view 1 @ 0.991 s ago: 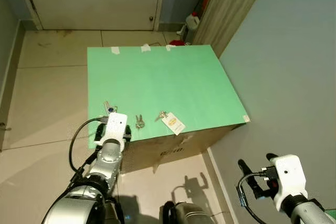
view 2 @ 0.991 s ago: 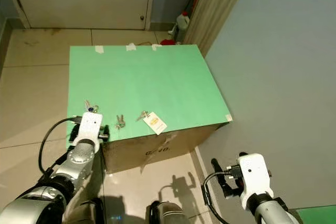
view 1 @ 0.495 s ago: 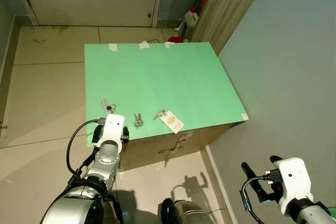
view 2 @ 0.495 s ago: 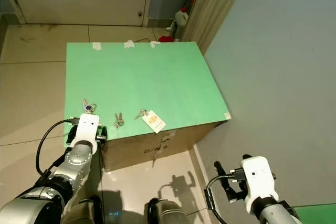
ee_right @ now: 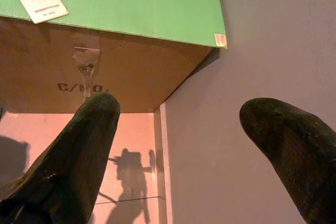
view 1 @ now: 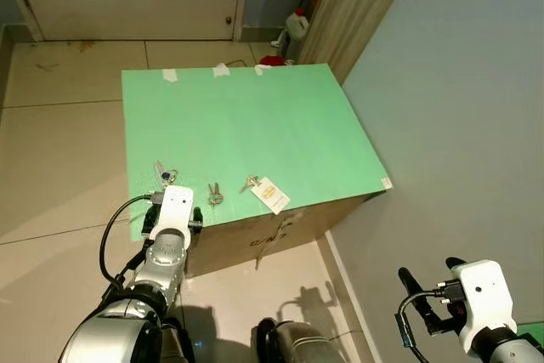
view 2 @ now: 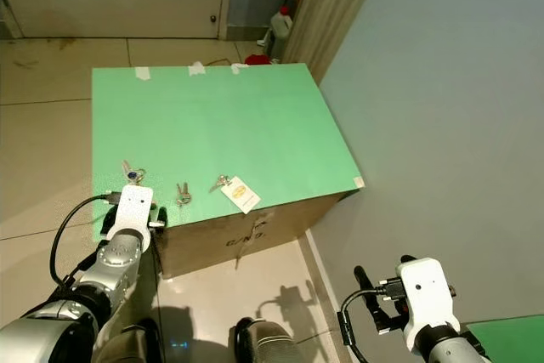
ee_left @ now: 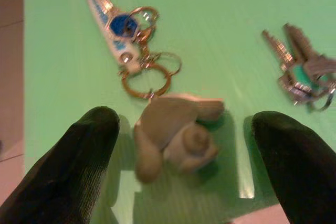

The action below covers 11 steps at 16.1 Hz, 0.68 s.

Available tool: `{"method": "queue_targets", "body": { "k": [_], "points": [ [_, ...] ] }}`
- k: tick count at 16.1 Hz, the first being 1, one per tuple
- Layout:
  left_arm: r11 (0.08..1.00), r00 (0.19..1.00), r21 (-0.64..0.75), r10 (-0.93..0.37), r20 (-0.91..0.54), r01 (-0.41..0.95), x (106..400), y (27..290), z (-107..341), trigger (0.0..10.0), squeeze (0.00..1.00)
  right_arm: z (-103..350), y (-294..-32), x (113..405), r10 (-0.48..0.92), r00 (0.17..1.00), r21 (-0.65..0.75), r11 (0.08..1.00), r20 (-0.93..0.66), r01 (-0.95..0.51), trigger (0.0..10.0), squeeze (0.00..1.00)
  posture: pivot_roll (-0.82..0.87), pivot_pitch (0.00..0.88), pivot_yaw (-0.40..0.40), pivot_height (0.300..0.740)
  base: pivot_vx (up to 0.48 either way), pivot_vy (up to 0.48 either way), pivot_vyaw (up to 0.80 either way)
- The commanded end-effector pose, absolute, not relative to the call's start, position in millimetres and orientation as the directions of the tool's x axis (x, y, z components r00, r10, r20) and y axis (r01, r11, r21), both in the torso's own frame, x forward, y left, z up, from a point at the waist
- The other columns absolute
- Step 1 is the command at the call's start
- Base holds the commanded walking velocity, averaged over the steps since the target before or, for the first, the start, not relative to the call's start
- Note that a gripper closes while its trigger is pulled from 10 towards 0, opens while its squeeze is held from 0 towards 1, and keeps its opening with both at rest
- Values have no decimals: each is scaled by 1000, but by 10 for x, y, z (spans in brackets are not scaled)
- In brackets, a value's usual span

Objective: Hang keys on a hook

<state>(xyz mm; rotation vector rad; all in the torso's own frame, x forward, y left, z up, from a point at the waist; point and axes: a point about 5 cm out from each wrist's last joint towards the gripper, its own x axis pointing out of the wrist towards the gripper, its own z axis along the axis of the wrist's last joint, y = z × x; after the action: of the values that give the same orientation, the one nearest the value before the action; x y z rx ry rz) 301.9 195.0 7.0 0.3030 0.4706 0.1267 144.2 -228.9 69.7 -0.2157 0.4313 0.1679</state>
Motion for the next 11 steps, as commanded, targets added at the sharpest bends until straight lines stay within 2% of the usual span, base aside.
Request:
{"method": "queue_targets", "body": {
  "k": [1,2,8,11],
  "points": [
    [954,875,300,168,-455,-27,2994,1899,24,10000,0,716,-2363,1392,95,889,-183,963,-448,-195,10000,0,-419,193,-236,740,0,0,0],
    [954,873,297,174,-456,-35,3011,1920,40,0,0,713,-2354,1385,95,888,-182,964,-449,-195,10000,0,-421,196,-236,740,0,0,0],
    [958,815,269,233,-531,-99,2956,2017,-26,0,0,720,-2346,1385,99,885,-175,964,-455,-198,10000,0,-425,203,-248,740,0,0,0],
    [959,811,267,233,-536,-99,2953,2021,-31,0,0,731,-2366,1366,96,883,-178,964,-459,-197,10000,0,-437,207,-255,740,0,0,0]
  ]
}}
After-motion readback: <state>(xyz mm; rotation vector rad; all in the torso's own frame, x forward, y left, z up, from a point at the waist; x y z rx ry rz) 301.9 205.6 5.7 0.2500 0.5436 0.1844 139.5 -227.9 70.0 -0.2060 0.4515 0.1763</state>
